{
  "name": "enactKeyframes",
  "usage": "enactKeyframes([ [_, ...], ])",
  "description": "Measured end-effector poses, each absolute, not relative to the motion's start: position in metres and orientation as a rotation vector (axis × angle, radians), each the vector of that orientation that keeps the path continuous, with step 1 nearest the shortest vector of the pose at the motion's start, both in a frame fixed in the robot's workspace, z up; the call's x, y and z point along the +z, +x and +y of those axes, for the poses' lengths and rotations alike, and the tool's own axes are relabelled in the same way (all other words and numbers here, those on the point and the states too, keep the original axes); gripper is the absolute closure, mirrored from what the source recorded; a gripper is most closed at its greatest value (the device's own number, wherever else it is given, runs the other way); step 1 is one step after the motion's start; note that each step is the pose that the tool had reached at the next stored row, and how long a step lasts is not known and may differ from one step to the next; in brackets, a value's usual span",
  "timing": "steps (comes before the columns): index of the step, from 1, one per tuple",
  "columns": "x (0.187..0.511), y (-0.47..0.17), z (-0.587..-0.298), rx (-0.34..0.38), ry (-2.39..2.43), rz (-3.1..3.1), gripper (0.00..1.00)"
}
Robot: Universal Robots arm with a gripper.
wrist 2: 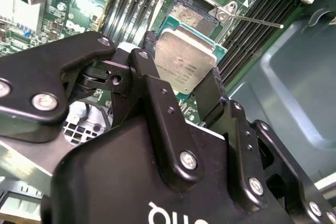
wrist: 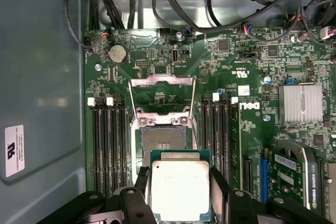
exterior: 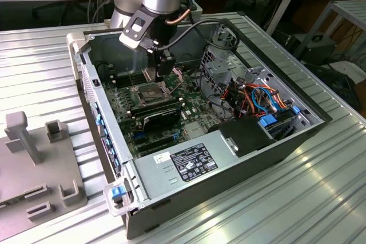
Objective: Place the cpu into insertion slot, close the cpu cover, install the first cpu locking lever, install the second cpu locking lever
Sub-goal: 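Place the cpu into insertion slot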
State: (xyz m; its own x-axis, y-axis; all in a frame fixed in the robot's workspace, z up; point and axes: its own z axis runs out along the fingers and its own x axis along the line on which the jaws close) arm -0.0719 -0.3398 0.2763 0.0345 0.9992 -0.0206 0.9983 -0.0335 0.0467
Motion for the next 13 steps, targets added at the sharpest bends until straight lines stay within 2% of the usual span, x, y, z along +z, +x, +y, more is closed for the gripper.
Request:
enactKeyframes([
  [13,0.2678,-0.0705,-0.3365,0.027,2.224,2.150,0.45],
])
